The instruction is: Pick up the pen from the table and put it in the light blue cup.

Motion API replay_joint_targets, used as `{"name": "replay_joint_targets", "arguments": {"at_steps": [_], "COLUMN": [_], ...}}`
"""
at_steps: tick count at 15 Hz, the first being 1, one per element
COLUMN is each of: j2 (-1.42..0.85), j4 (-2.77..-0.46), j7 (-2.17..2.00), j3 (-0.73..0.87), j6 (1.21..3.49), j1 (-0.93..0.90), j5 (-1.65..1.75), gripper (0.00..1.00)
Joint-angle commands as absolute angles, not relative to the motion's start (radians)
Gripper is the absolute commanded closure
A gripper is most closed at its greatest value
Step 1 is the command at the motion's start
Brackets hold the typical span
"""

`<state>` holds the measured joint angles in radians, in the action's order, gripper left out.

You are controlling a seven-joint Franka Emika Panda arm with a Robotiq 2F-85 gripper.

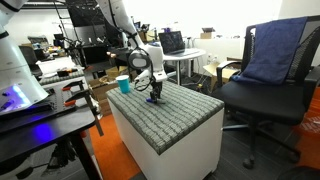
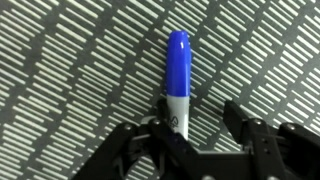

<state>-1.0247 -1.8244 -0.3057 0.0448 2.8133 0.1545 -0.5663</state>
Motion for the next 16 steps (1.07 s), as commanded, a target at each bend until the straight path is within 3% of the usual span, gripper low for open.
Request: {"name": "replay_joint_targets", "arguments": {"at_steps": [1, 5, 16], "j2": [-1.029, -1.003, -0.828], "j4": [-1.807, -1.840, -2.000], "j7": [-0.328, -0.340, -0.374], "j3": [0.038, 0.047, 0.117], "j6": [2.795, 2.810, 2.890], "j1": [0.171, 0.156, 0.016], "j5": [-0.535, -0.525, -0.427], "gripper": [0.71, 0.99, 0.95]}}
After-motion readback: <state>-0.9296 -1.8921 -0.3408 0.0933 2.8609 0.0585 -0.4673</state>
